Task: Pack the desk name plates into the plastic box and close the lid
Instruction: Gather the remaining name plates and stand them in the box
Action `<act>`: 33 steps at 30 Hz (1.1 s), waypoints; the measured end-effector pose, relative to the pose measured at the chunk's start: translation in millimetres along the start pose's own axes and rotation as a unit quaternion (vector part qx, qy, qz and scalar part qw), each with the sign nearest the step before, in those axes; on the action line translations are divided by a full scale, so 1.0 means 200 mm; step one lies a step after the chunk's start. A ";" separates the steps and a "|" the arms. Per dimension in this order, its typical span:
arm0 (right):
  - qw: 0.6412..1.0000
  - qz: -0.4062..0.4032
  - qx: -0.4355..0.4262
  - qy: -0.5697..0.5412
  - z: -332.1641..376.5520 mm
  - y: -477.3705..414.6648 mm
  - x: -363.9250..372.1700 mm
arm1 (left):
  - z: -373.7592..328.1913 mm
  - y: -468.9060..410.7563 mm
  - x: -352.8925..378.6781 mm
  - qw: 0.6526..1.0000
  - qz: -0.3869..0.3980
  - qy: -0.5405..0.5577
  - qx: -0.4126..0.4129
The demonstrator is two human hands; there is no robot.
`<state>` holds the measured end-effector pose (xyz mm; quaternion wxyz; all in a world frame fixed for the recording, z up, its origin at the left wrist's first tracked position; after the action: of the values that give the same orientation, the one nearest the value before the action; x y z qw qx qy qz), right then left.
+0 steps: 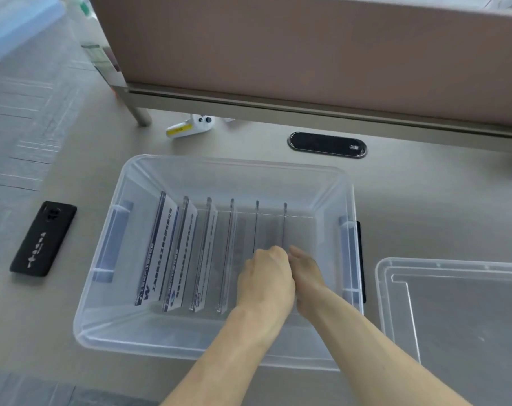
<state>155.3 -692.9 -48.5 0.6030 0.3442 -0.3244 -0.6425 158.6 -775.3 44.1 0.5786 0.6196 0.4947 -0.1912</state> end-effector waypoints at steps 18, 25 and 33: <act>1.000 0.013 -0.008 0.009 0.01 0.02 0.03 | 0.02 0.00 -0.04 1.000 0.005 0.021 0.006; 0.994 -0.048 -0.084 0.059 0.12 0.17 0.00 | 0.37 0.06 -0.46 0.957 -0.227 0.166 0.066; 0.978 -0.019 -0.148 0.148 0.13 0.30 0.11 | 0.72 -0.12 -0.47 0.988 -0.126 -0.004 -0.089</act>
<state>165.6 -719.4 14.3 0.6764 0.3485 -0.1269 -0.6364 146.3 -946.7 69.6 0.6048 0.4977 0.5813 -0.2206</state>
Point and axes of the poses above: each hand's wrist, its own y-axis away from the middle knuckle, its own x-axis out of the palm, z = x × y, the point moved 2 cm from there along -y, towards the middle knuckle, and after that the axes turned 4 degrees about -x, right-handed, at the moved point
